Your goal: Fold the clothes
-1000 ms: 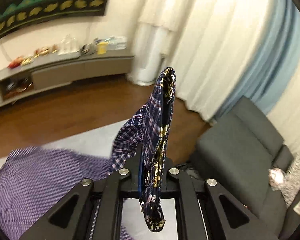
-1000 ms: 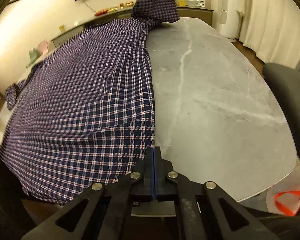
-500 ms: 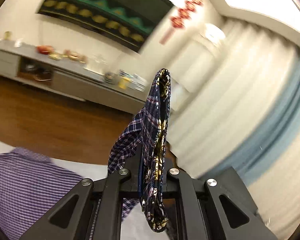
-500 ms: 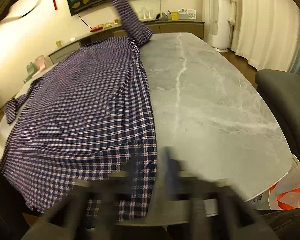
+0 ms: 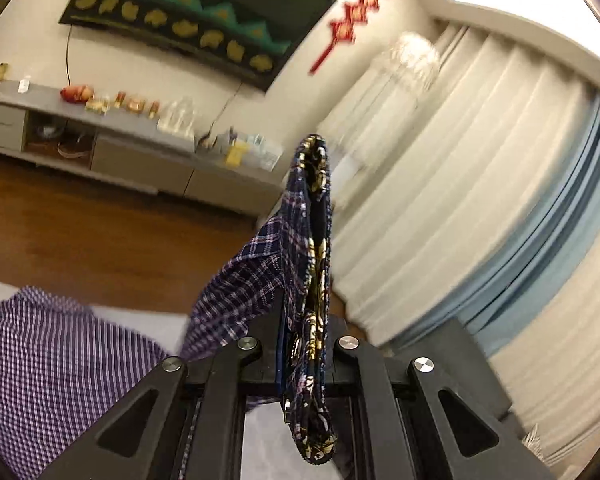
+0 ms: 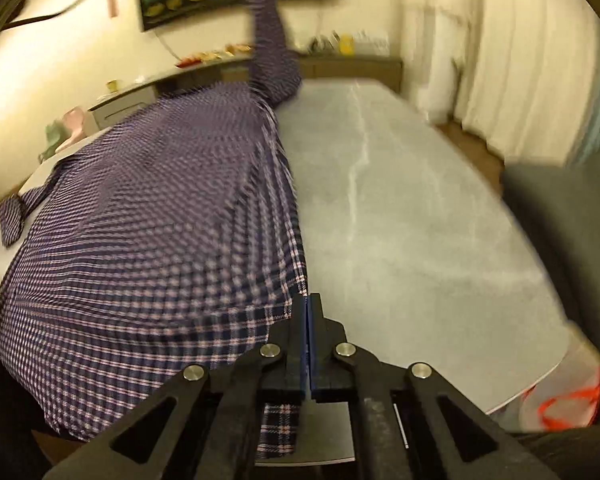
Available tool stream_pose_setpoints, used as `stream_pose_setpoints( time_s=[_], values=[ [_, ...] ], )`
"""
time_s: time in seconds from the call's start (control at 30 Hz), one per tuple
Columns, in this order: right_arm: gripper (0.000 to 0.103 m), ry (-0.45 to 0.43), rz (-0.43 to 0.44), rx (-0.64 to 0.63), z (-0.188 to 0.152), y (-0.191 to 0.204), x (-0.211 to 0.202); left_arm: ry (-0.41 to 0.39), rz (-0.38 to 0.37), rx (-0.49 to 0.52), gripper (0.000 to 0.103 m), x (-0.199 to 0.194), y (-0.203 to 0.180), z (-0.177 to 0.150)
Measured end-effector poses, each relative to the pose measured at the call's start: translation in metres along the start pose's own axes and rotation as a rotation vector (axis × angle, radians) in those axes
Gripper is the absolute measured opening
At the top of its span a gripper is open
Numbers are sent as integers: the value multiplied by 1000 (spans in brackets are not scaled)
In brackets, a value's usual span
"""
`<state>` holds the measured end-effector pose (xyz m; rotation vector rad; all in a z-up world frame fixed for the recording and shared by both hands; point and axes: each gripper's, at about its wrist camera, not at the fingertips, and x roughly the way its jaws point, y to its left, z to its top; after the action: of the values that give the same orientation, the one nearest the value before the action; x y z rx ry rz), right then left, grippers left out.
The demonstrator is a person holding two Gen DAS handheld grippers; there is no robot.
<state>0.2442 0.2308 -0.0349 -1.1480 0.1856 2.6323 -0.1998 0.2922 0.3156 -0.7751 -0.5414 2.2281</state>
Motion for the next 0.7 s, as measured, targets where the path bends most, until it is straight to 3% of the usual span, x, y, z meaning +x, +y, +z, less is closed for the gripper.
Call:
stream_pose_setpoints(
  time_s=[0.17, 0.33, 0.47, 0.53, 0.63, 0.7],
  values=[
    [1, -104, 49, -165, 20, 67, -41, -153, 98, -113, 8, -78, 87, 33],
    [1, -89, 133, -347, 16, 144, -51, -273, 268, -220, 8, -168, 216, 25],
    [2, 30, 176, -411, -6, 175, -21, -213, 392, -261, 8, -181, 297, -6],
    [2, 78, 187, -424, -16, 181, -6, -170, 412, -293, 8, -172, 327, -31],
    [2, 132, 218, -430, -21, 179, -4, -163, 408, -311, 8, -166, 341, -57],
    [3, 167, 317, -407, -18, 162, -17, -186, 378, -312, 8, -164, 338, -66]
  ],
)
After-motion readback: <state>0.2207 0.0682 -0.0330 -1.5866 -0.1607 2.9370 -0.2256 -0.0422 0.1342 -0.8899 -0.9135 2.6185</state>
